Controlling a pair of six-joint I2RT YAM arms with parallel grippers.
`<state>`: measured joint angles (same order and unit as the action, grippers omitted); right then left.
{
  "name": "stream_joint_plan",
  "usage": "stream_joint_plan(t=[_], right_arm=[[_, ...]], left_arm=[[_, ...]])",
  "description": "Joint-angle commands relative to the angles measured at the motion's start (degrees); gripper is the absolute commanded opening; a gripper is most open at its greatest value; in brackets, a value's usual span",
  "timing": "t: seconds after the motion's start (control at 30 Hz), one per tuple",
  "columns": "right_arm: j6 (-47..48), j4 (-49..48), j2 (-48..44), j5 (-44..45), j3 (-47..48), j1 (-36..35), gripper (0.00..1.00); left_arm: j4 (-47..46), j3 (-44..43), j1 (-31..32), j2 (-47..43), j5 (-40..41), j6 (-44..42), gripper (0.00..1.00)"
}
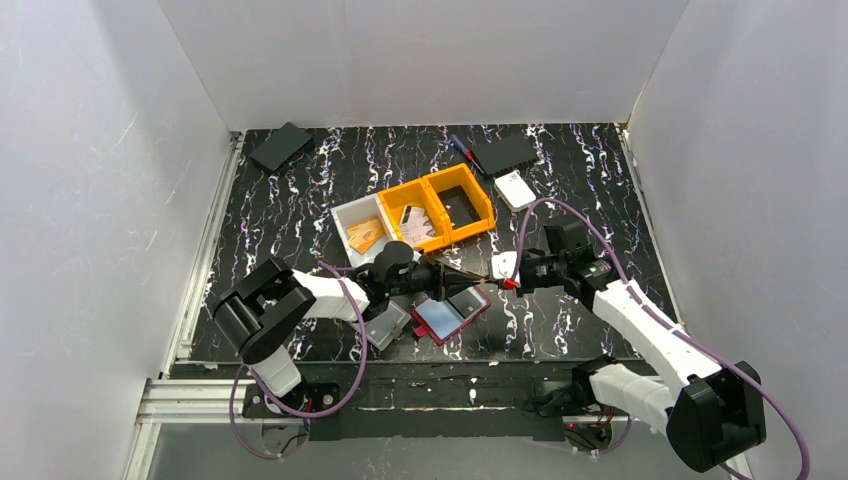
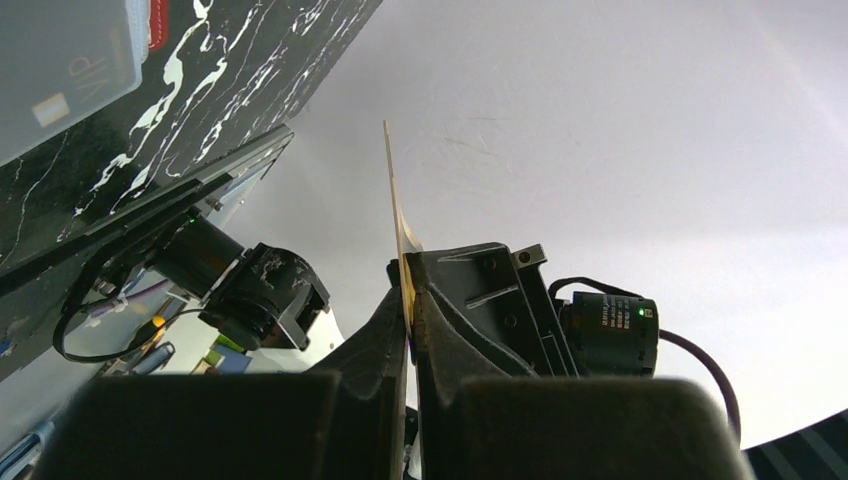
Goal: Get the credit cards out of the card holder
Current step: Place the credit card in the storage box.
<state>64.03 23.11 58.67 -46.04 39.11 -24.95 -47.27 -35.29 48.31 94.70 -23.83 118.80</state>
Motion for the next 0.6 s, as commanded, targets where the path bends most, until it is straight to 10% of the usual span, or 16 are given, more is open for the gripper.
stream_joint_plan(t=[0.0, 0.33, 0.57], right_arm=[[0.48, -0.26, -0.99, 0.42, 0.31, -0.45, 0.04], [1.21, 8.34, -2.45, -3.93, 4.07, 2.05, 0.01], [-0.68, 10.66, -1.8, -7.74, 5.16, 4.2, 0.01]], left_arm=[[-7.4, -0.13, 0.65, 0.37, 1.36, 3.81, 0.0], [-17.43, 4.96, 0.64, -2.47, 3.31, -1.18, 0.58], [-13.76, 13.29, -1.77, -15.68, 3.5, -11.41, 0.64]])
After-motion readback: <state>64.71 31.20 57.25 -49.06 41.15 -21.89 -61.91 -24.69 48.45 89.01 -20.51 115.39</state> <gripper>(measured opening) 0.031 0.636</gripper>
